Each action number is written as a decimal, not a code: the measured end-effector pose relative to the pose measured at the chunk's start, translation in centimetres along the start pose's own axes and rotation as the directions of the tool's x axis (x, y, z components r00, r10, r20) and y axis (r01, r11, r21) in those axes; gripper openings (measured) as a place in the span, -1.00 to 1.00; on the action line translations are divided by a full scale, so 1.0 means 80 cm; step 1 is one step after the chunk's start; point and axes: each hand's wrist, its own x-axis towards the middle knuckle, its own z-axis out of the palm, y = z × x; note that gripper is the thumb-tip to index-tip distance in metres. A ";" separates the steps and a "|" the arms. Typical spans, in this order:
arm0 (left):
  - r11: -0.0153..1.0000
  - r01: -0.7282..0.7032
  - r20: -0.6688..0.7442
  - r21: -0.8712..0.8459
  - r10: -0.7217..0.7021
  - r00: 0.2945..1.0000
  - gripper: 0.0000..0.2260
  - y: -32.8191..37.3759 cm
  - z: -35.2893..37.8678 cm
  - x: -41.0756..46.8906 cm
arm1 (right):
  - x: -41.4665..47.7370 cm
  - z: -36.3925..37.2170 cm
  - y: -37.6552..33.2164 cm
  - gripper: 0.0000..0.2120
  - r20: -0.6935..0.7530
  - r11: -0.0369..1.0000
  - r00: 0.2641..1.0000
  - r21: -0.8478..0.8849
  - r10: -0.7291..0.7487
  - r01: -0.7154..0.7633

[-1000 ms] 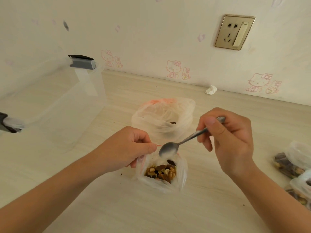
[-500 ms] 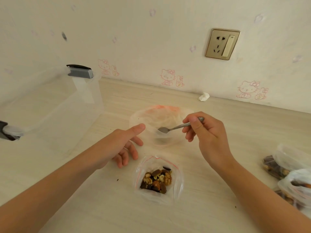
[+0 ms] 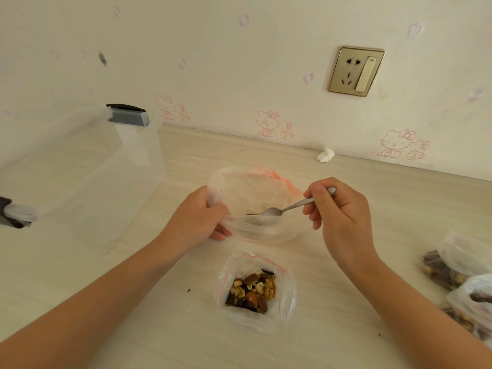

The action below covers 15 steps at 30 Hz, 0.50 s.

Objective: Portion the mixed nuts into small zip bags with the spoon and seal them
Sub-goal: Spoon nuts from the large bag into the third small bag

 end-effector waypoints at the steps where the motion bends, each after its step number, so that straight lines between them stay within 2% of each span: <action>1: 1.000 -0.009 -0.009 0.029 0.009 1.000 -0.88 0.001 0.001 -0.001 | 0.001 0.000 -0.001 -0.74 -0.035 1.000 0.999 -0.024 0.009 -0.010; 4: 0.997 -0.019 0.014 0.078 0.018 1.000 -0.83 0.005 0.001 -0.005 | 0.005 -0.002 -0.004 -0.71 -0.094 0.997 0.995 -0.078 0.019 -0.026; 6: 0.999 0.030 0.103 0.034 -0.034 0.994 -0.76 0.008 -0.001 -0.007 | 0.006 -0.002 -0.005 -0.70 -0.079 0.993 0.996 -0.106 0.046 -0.054; 9: 0.993 0.116 0.242 0.020 -0.117 0.963 -0.82 0.014 -0.003 -0.009 | 0.005 0.001 -0.003 -0.70 -0.049 0.986 0.996 -0.141 0.080 -0.086; 12: 0.990 0.132 0.241 -0.044 -0.117 0.963 -0.89 0.015 -0.003 -0.010 | 0.005 0.002 -0.004 -0.70 -0.034 0.983 0.996 -0.161 0.079 -0.084; 15: 0.993 0.071 0.185 -0.091 -0.054 0.981 -0.89 0.016 -0.003 -0.009 | 0.004 0.003 -0.003 -0.70 -0.033 0.981 0.998 -0.181 0.060 -0.065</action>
